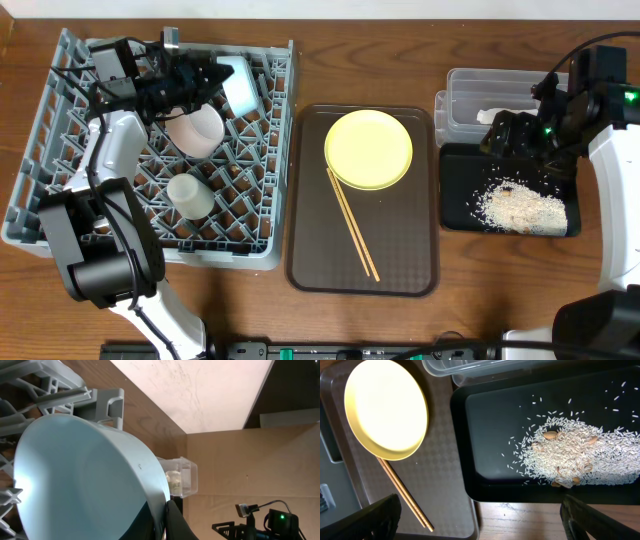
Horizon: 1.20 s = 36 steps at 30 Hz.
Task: Sort waste into correct bins and load items into the dishwasher
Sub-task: 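Carry the light-blue bowl into the rack beside the pink bowl and release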
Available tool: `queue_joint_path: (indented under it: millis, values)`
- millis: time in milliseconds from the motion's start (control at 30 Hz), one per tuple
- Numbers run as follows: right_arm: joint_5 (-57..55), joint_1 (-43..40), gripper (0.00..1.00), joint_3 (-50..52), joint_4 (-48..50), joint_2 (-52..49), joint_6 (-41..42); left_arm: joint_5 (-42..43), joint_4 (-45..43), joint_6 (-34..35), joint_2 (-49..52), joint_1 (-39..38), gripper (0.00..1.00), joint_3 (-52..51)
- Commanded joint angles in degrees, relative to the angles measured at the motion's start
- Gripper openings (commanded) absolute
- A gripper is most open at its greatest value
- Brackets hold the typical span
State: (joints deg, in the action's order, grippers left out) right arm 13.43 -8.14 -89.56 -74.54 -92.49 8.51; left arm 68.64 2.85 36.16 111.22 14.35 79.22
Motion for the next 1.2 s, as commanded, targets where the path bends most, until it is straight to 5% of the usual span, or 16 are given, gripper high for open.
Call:
queue_joint_path:
  millis: [0, 200, 433, 667, 967, 1167]
  values:
    - [-0.1, -0.5, 0.99, -0.6, 0.0, 1.4, -0.5, -2.2, 1.1, -0.5, 1.9, 1.5, 0.08, -0.9]
    - [-0.1, -0.5, 0.99, -0.6, -0.3, 1.4, -0.5, -2.2, 3.8, -3.5, 1.9, 3.0, 0.33, -1.1]
    - [-0.1, -0.5, 0.99, -0.6, 0.0, 1.4, -0.5, -2.2, 8.5, -7.5, 1.8, 4.3, 0.47, -1.1]
    - [-0.1, -0.5, 0.99, -0.6, -0.1, 1.4, -0.5, -2.2, 8.4, -7.4, 1.8, 4.9, 0.78, -1.1]
    - [-0.1, -0.5, 0.99, -0.6, 0.0, 1.4, -0.5, -2.4, 6.6, -7.4, -2.3, 5.0, 0.86, 0.1]
    - [-0.1, -0.5, 0.99, -0.6, -0.1, 1.4, -0.5, -12.9, 7.0, -7.7, -9.8, 5.0, 0.87, 0.2]
